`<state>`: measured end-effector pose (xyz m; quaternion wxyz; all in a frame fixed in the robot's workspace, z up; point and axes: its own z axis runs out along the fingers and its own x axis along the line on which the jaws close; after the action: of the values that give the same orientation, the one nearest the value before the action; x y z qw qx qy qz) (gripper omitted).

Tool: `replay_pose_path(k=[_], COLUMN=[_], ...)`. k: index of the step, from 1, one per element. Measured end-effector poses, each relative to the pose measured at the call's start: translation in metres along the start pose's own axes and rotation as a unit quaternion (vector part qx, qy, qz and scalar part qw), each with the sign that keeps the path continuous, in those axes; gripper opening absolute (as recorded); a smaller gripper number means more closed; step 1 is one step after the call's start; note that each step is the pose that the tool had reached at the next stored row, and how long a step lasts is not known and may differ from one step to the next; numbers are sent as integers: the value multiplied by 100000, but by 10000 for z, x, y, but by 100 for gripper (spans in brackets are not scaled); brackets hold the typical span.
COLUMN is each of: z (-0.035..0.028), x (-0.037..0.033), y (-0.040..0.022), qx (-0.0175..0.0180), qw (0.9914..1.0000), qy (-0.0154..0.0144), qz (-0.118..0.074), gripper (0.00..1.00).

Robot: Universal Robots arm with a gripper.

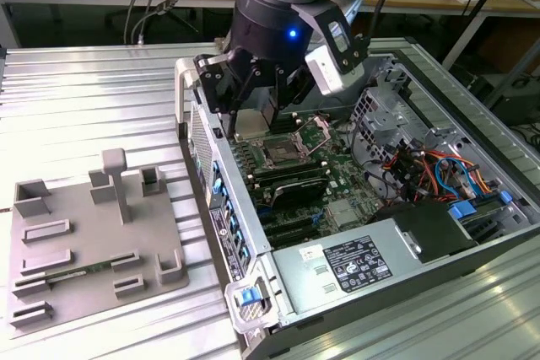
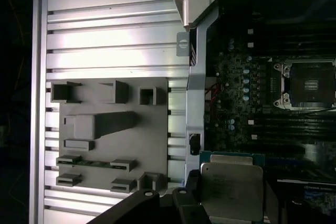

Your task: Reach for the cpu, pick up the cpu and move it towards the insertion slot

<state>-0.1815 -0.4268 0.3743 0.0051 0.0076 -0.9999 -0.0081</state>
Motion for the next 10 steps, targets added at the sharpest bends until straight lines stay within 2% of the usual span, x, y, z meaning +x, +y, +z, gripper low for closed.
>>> replay_pose_path(k=[6,10], z=[2,5], x=[-140,-271], y=[1,14], qx=[41,64], qw=[100000,100000], qy=[5,3], qz=[-2,-7], gripper=[55,55])
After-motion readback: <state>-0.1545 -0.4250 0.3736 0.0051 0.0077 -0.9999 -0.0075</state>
